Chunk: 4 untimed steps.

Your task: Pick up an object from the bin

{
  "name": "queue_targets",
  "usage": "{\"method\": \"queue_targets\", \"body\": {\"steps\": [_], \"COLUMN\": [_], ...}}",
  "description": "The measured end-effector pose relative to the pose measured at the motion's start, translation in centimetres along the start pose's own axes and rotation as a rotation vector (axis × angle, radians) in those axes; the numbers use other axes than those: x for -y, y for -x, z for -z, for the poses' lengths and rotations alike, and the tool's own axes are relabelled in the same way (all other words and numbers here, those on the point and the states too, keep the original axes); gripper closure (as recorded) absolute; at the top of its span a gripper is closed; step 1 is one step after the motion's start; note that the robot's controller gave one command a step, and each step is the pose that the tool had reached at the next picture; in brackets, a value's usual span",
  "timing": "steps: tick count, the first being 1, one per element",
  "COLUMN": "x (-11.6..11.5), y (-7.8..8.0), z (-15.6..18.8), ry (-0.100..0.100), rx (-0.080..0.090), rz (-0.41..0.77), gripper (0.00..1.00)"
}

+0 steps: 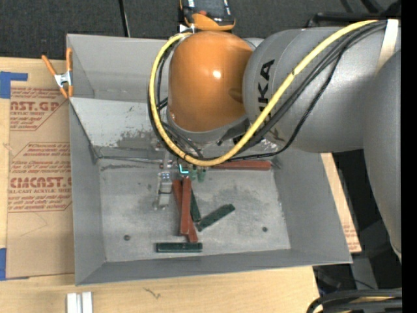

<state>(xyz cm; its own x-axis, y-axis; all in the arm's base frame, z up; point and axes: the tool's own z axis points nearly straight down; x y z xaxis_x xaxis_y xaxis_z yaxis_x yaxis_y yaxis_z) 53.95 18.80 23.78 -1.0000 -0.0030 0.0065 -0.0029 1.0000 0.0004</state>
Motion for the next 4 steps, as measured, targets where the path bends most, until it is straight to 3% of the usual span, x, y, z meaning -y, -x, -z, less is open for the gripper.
{"method": "queue_targets", "body": {"steps": [1, 2, 3, 4], "x": [0.1, 2.2, 5.0, 7.6], "y": [0.2, 0.6, 1.2, 2.1], "z": [0.5, -4.9, -7.2, -7.8], "ry": [0.001, 0.000, -0.001, -0.002], "rx": [0.008, 0.011, 0.008, 0.008], "rz": [-0.002, 0.127, 0.510, 0.611], "gripper": [0.00, 0.00, 0.00, 0.00]}}
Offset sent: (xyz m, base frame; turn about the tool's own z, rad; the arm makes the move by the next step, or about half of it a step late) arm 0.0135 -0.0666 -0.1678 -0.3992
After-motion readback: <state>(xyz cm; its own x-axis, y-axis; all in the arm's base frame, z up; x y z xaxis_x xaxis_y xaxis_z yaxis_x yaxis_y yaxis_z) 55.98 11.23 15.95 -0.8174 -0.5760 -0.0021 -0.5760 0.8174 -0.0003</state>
